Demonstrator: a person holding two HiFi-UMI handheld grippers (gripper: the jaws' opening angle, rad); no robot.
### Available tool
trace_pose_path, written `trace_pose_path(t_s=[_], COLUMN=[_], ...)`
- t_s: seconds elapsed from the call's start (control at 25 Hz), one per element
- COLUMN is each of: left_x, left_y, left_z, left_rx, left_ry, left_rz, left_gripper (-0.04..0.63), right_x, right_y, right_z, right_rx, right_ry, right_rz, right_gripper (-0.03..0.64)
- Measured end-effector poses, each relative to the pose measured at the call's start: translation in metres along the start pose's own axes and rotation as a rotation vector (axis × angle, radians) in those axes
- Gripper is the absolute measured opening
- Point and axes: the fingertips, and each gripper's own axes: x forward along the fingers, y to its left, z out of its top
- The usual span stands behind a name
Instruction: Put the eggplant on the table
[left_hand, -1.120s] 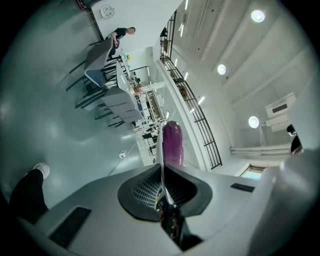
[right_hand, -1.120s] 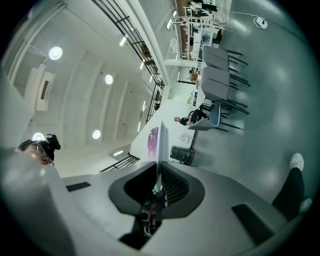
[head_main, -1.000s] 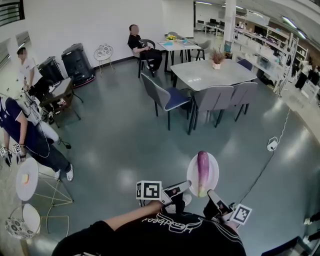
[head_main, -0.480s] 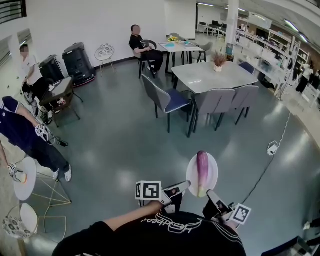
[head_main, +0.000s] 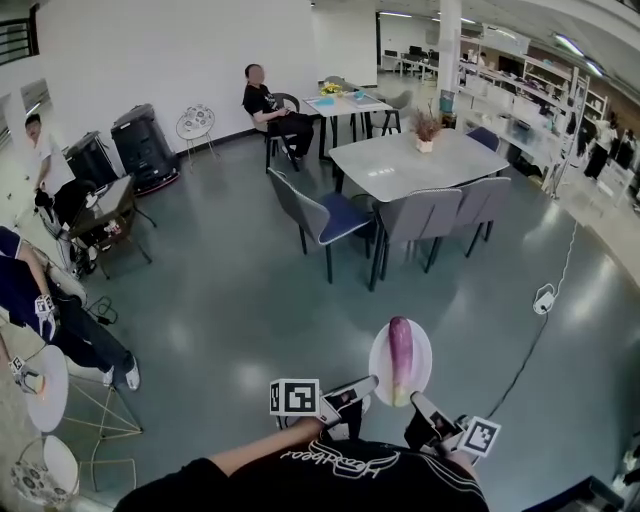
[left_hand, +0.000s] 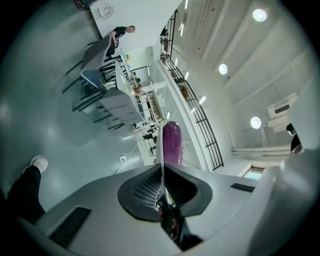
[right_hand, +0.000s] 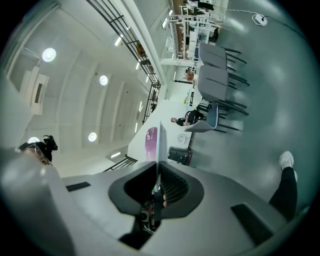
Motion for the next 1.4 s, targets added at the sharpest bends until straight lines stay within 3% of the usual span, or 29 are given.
trace_pose_path(t_s=[0.36, 1.0, 1.4], left_x=[0.047, 0.148, 0.189], left_y=[0.028, 0.079, 0.102], left_z=[0.064, 0.262, 0.343], left_rx=[-0.027, -0.057, -0.027], left_ry=[0.04, 0.077, 0.075], left_rz=[0.001, -0.028, -0.052], left_gripper=[0.025, 0.026, 0.025], right_x=[0.047, 0.202, 0.265], right_y=[-0.032, -0.093, -0.125], right_z=[0.058, 0.208, 0.267], right_rx=[0.017, -0.004, -0.006], right_ry=[-0.036, -0.048, -0.048], right_rz=[-0.024, -0.128, -0.137], right_gripper=[0.018, 0.018, 0.018])
